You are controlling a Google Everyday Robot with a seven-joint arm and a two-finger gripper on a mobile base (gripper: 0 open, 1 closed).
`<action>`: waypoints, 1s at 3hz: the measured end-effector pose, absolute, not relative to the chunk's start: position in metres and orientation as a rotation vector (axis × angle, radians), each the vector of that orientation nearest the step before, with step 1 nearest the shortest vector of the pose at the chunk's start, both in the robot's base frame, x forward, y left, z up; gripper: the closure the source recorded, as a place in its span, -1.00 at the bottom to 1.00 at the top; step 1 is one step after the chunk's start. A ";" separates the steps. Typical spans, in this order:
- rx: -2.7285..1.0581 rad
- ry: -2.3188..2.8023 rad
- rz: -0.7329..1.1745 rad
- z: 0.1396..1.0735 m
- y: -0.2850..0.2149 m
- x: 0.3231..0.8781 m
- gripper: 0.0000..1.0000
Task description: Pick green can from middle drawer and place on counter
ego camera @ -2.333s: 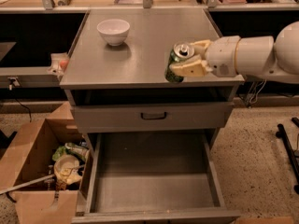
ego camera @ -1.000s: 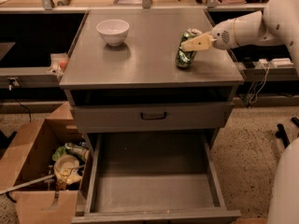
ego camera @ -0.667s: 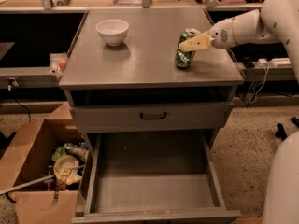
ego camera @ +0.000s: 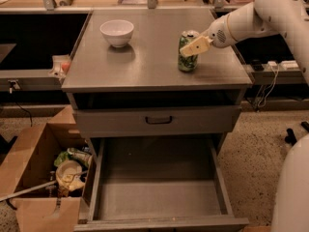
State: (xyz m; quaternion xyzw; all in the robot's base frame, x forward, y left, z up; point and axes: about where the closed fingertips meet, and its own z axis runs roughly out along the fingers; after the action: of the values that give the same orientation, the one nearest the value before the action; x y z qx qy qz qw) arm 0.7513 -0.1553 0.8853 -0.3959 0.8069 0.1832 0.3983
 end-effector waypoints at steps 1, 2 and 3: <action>-1.008 2.044 0.458 0.887 -0.155 0.751 1.00; -1.008 2.044 0.458 0.887 -0.155 0.751 0.62; -1.008 2.044 0.458 0.887 -0.155 0.751 0.15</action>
Offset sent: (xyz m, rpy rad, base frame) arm -0.0004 0.0005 0.0014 -0.0067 -0.0005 0.0017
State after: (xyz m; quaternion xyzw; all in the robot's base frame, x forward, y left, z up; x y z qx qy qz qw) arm 0.7509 -0.1547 0.8871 -0.3981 0.8070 0.1808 0.3970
